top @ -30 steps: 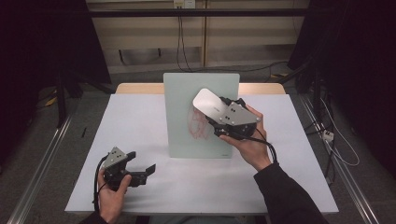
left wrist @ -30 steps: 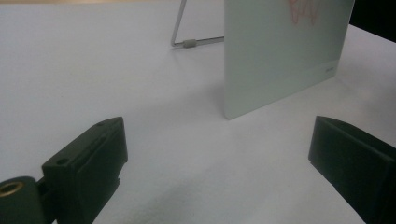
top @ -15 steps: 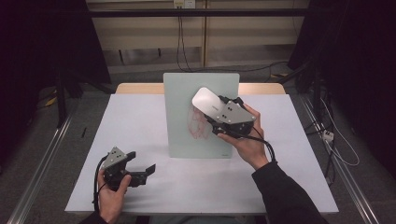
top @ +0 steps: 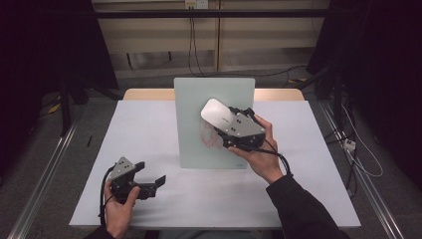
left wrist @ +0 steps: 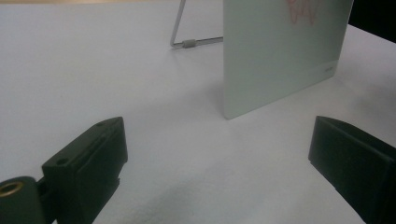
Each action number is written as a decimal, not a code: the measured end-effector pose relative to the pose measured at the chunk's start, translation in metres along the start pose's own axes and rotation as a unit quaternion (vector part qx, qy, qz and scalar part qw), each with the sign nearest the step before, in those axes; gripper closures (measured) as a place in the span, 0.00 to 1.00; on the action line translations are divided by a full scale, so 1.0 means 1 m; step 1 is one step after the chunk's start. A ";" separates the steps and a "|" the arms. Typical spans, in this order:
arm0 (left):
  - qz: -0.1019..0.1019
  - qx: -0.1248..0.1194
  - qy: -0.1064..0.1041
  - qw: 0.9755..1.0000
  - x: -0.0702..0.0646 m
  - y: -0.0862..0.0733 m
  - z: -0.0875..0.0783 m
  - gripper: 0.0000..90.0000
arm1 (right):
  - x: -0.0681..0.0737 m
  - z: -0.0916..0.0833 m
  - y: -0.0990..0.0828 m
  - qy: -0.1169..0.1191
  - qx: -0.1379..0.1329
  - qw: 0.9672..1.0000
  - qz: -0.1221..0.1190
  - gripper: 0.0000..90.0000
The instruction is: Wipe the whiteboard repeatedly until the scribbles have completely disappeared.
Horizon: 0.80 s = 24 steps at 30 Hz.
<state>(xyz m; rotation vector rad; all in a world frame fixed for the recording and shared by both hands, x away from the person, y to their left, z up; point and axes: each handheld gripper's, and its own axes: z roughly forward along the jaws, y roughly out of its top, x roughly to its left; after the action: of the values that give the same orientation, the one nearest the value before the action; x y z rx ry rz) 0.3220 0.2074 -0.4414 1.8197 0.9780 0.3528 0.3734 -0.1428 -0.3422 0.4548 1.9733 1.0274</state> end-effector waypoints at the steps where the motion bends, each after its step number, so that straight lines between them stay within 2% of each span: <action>1: 0.000 0.000 0.000 1.000 0.000 0.000 0.000 0.05 | 0.002 0.001 0.000 0.002 0.001 1.000 -0.001 0.35; 16: 0.003 0.003 -0.001 1.000 0.001 0.000 0.000 0.05 | 0.029 0.009 -0.010 0.043 0.022 0.999 -0.006 0.35; 21: 0.003 0.003 -0.001 1.000 0.001 0.000 0.000 0.05 | 0.028 0.009 -0.009 0.047 0.024 0.999 -0.005 0.35; 24: 0.001 0.001 -0.001 1.000 0.000 0.000 0.000 0.05 | 0.025 0.008 -0.006 0.041 0.023 0.999 -0.005 0.35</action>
<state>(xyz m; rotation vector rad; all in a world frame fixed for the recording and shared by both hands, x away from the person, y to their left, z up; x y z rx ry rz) 0.3224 0.2075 -0.4415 1.8228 0.9762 0.3517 0.3662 -0.1270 -0.3624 0.4345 2.0725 1.0112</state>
